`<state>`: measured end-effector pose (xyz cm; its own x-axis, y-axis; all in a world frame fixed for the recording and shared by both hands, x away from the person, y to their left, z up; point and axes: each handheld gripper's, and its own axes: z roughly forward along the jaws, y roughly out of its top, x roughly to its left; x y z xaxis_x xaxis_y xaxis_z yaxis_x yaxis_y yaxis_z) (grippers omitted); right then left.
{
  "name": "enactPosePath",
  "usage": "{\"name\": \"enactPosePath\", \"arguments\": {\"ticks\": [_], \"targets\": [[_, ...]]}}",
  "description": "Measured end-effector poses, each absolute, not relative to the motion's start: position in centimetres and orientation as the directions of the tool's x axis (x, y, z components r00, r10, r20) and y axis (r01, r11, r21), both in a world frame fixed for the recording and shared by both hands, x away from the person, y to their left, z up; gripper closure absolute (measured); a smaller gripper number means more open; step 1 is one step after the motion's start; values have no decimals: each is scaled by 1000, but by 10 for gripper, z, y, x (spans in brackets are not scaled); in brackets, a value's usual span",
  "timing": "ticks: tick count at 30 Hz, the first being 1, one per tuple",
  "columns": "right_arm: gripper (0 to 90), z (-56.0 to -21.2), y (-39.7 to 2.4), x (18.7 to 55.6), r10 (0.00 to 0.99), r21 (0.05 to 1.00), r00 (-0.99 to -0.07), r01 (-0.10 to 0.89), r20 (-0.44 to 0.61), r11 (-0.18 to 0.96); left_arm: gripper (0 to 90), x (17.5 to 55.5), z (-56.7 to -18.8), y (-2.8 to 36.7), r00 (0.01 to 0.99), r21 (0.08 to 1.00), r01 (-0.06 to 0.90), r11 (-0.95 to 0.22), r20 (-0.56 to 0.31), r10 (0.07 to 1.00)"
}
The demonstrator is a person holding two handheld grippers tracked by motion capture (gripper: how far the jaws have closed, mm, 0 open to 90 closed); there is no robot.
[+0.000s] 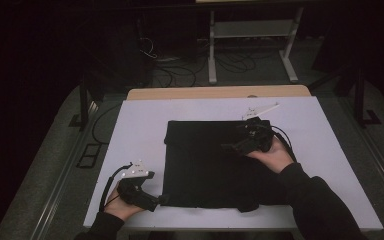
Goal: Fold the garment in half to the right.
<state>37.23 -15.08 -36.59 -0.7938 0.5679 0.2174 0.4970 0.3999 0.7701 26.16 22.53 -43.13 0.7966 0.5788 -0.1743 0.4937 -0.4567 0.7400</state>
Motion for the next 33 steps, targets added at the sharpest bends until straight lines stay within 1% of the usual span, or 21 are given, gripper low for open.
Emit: {"name": "enactPosePath", "arguments": {"ticks": [12, 20, 21, 26, 33], "targets": [[0, -363, -138, 396, 583, 761, -786, 502, 203, 411, 0, 260, -438, 218, 818, 706, 488, -514, -164, 552], [0, -364, -130, 406, 589, 760, -784, 501, 196, 415, 0, 259, -441, 214, 818, 701, 495, -514, -174, 549], [0, -364, -129, 407, 589, 759, -785, 500, 193, 418, 0, 260, -441, 215, 830, 690, 481, -540, -161, 534], [0, -366, -122, 413, 587, 765, -785, 498, 197, 409, 0, 260, -443, 213, 840, 676, 475, -564, -157, 518], [0, -366, -110, 424, 584, 764, -787, 498, 199, 411, 0, 258, -445, 210, 839, 672, 482, -563, -168, 518]]}}
